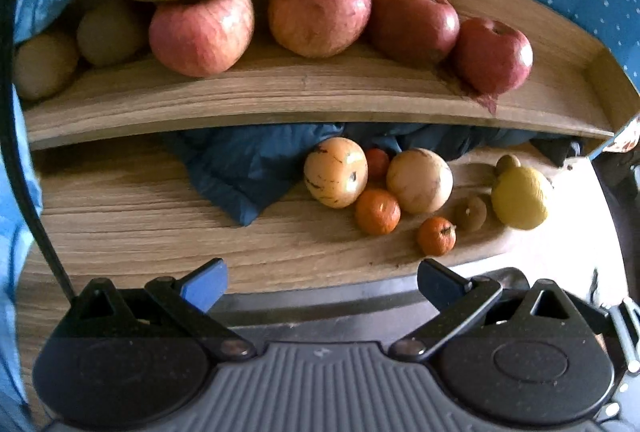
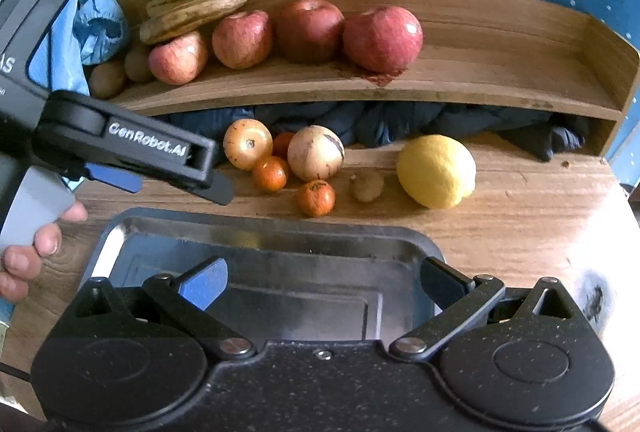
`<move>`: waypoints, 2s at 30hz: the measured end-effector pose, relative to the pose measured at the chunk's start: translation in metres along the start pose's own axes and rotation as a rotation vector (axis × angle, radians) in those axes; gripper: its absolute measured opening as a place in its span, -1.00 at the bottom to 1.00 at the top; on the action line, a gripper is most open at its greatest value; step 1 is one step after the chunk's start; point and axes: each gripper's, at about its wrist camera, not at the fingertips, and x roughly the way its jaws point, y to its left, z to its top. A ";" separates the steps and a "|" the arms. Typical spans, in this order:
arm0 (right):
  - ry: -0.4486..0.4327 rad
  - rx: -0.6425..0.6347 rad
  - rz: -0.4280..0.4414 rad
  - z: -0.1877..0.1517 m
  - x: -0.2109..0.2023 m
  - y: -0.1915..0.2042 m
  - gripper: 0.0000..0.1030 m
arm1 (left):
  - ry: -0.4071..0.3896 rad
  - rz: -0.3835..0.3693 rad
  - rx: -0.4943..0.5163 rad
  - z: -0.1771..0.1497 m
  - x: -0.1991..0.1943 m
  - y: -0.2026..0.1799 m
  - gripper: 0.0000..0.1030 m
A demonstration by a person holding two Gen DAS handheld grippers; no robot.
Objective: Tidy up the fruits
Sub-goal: 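Withdraw both open grippers from the tray back toward the fruit row, then grasp a small tangerine with the left gripper while the right gripper grasps another tangerine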
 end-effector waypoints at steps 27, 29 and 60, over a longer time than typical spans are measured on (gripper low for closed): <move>0.028 -0.031 -0.015 0.027 0.052 0.005 0.41 | 0.024 -0.095 -0.020 0.028 0.042 -0.011 0.81; 0.030 -0.030 -0.012 0.028 0.054 0.004 0.33 | 0.027 -0.097 -0.024 0.028 0.044 -0.011 0.74; 0.064 -0.010 0.002 0.037 0.076 0.006 -0.29 | 0.023 -0.175 -0.046 0.026 0.046 -0.005 -0.29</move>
